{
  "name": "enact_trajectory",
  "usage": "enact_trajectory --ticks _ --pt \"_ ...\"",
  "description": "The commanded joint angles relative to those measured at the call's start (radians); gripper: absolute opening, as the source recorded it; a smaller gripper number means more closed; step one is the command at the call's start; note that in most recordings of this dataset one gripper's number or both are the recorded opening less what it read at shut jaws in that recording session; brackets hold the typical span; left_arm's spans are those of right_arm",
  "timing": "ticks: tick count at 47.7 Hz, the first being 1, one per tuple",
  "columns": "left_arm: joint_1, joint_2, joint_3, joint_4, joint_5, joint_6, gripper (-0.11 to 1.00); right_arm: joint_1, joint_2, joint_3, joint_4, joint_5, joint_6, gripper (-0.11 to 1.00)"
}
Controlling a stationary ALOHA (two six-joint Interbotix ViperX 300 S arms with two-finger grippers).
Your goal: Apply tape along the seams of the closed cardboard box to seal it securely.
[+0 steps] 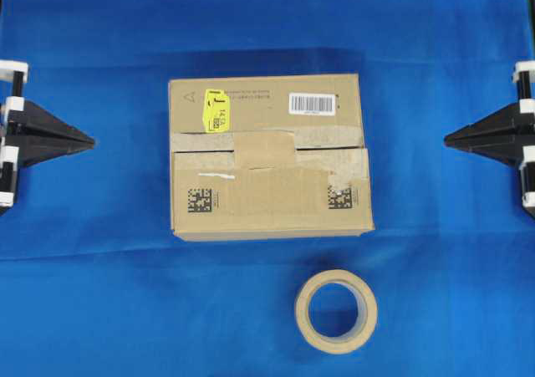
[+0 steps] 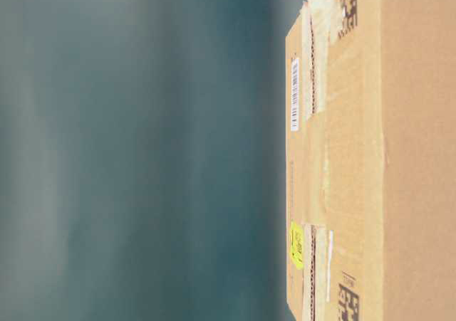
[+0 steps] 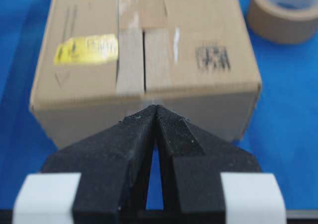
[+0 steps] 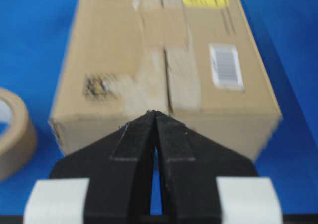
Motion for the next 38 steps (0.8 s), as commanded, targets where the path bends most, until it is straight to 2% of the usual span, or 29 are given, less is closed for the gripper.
enact_trajectory --ticks 1,13,38 --pt "0.002 -0.021 0.015 0.002 -0.003 -0.003 0.03 -0.012 -0.005 0.015 -0.002 0.008 -0.002 0.02" --pt "0.002 -0.031 0.072 0.002 -0.028 -0.005 0.03 -0.011 0.041 0.044 -0.002 -0.003 -0.002 0.02" --pt "0.003 -0.028 0.078 0.002 -0.035 -0.006 0.03 -0.011 0.046 0.046 0.000 -0.023 0.002 0.02"
